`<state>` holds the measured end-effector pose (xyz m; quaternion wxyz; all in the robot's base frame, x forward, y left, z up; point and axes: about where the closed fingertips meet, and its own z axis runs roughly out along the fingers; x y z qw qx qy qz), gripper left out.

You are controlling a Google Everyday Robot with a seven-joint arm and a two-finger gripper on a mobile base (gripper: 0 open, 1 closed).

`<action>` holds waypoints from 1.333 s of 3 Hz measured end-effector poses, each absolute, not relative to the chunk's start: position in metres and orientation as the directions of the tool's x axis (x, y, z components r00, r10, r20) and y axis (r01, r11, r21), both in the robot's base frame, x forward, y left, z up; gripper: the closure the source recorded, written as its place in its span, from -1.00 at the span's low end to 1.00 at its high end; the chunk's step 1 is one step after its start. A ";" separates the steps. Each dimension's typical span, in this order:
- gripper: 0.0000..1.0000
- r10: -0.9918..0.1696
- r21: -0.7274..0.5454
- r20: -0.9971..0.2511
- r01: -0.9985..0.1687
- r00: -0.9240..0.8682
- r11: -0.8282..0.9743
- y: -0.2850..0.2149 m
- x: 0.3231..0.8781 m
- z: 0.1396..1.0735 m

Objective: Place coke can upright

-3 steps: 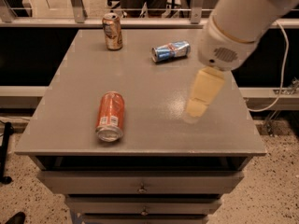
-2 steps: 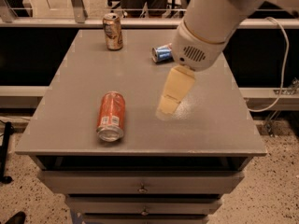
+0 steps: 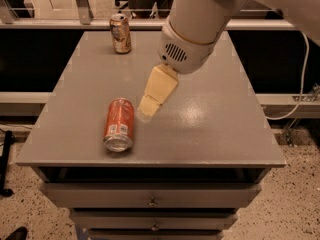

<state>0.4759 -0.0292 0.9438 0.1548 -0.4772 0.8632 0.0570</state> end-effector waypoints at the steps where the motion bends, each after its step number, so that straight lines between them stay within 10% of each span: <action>1: -1.00 -0.804 -0.048 -0.325 -0.841 -0.497 0.539 -0.029 0.476 0.945; 4: -1.00 -0.602 0.097 -0.300 -0.651 -0.740 0.753 0.074 0.526 0.885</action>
Offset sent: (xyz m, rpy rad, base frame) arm 0.0286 0.0780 -0.0268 0.1250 0.0657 -0.1836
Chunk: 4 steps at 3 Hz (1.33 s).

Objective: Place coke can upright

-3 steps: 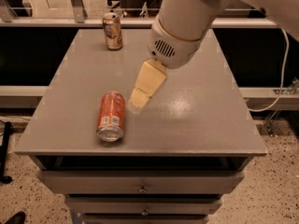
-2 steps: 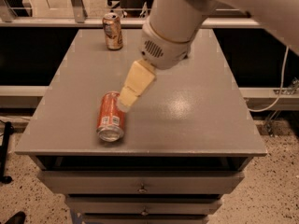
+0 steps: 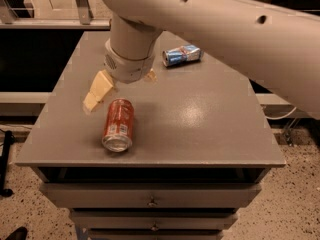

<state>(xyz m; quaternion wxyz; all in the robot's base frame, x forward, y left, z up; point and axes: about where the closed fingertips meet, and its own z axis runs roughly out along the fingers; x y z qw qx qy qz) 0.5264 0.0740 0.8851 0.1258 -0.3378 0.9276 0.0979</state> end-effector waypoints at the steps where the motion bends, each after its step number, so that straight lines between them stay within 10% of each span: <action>1: -1.00 -0.423 0.104 -0.224 -0.453 -0.878 0.886 0.090 0.528 0.861; 4: -1.00 -0.148 0.050 -0.139 -0.157 -0.979 0.986 0.092 0.514 0.835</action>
Offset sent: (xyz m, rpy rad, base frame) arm -0.0046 0.0185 -0.0418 -0.0596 0.1471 -0.5291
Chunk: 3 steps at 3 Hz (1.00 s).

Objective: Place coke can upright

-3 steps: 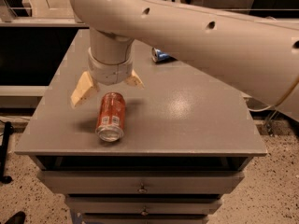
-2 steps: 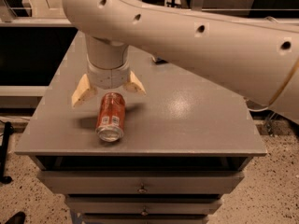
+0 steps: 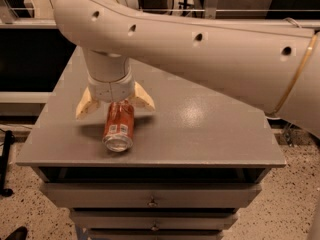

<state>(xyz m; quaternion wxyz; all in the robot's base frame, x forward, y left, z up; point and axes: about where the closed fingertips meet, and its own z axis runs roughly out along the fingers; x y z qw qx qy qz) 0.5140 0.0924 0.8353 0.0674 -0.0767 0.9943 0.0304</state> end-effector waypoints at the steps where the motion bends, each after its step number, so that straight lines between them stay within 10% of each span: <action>1: -0.65 -0.118 0.034 -0.136 -0.124 -0.984 0.992 0.091 0.509 0.830; 3: 0.43 -0.149 0.031 -0.229 -0.160 -0.962 0.987 0.075 0.524 0.847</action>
Offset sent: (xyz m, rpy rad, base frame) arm -0.0007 -0.0081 -0.0030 -0.0026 -0.0549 -0.0313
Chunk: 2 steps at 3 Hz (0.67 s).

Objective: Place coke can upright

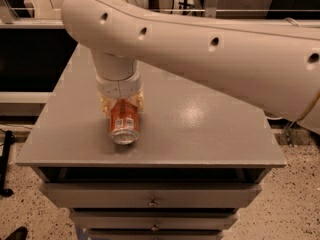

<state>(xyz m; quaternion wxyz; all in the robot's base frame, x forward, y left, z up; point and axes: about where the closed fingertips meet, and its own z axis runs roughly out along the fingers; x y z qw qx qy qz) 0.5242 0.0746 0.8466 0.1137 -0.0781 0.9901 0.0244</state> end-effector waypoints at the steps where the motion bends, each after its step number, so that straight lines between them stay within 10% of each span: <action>1: 0.89 -0.179 0.052 -0.318 -0.206 -0.931 0.977 0.062 0.547 0.871; 2: 1.00 -0.244 0.133 -0.486 -0.347 -0.839 0.928 0.049 0.570 0.905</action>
Offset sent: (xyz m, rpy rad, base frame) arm 0.0805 -0.0245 0.1036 0.3093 -0.4544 0.3642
